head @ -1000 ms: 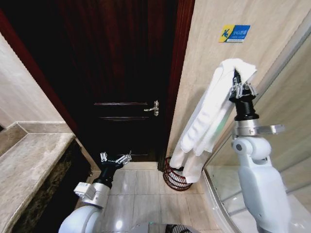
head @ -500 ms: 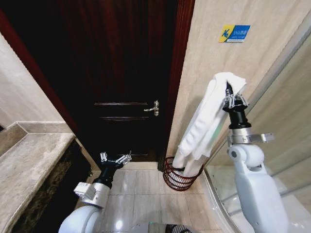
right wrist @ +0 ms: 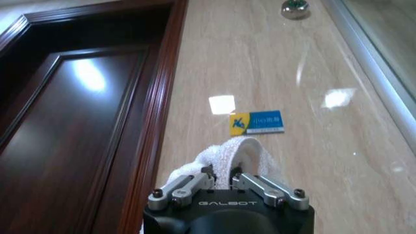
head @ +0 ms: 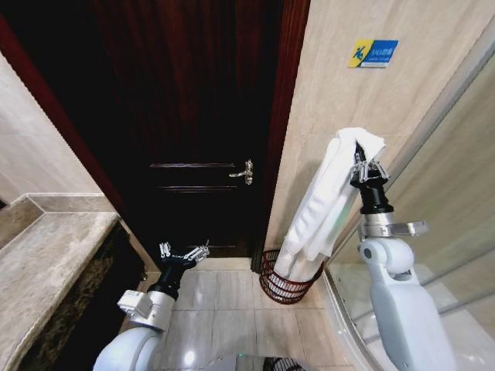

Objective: Discard the used towel into the hamper.

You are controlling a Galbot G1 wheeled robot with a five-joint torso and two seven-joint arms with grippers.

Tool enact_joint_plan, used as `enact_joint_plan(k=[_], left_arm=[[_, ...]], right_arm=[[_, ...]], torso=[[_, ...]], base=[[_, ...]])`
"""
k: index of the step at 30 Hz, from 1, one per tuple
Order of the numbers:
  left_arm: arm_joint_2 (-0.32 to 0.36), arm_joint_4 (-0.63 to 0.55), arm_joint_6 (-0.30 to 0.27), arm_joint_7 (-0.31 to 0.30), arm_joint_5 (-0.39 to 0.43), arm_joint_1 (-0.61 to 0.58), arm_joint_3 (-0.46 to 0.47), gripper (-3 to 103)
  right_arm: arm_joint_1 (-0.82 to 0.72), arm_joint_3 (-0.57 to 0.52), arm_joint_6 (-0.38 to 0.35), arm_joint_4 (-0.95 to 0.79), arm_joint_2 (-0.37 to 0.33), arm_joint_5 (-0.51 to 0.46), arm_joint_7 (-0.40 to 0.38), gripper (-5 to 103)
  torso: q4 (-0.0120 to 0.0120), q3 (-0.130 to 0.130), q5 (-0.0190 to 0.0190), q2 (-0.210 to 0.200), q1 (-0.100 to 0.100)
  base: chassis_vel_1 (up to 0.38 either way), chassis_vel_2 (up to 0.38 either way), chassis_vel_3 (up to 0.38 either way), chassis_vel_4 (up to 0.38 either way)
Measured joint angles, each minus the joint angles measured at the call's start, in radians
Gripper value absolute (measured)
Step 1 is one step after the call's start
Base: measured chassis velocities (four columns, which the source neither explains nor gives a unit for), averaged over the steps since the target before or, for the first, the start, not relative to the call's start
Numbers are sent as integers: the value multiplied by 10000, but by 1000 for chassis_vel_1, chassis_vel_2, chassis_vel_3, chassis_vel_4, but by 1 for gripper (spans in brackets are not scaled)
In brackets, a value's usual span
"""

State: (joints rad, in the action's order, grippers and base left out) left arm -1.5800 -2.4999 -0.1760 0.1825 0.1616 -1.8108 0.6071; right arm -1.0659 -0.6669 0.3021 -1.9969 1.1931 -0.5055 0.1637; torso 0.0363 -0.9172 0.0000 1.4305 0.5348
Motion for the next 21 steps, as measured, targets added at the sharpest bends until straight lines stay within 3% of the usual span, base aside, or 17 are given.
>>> enact_joint_plan(k=[21], left_arm=[[0, 0, 0, 0, 0, 0, 0, 97]], right_arm=[[-603, 176, 998, 1077, 511, 452, 338, 9]], torso=[[0, 0, 0, 0, 0]], base=[[0, 0, 0, 0]])
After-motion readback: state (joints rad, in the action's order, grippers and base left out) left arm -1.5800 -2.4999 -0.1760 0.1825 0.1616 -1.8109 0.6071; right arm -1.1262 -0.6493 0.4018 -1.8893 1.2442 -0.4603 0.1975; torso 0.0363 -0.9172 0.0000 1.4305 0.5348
